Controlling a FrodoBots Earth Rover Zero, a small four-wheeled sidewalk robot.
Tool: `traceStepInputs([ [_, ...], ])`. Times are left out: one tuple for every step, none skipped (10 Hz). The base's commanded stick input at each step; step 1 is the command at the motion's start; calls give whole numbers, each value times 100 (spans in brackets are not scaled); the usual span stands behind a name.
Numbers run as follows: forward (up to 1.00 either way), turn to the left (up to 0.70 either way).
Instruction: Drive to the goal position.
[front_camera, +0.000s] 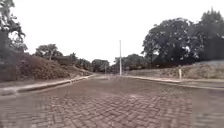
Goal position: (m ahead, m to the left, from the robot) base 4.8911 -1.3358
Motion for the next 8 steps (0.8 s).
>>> traceStepInputs([
  [100, 0],
  [100, 0],
  [100, 0],
  [100, 0],
  [100, 0],
  [100, 0],
  [100, 0],
  [100, 0],
])
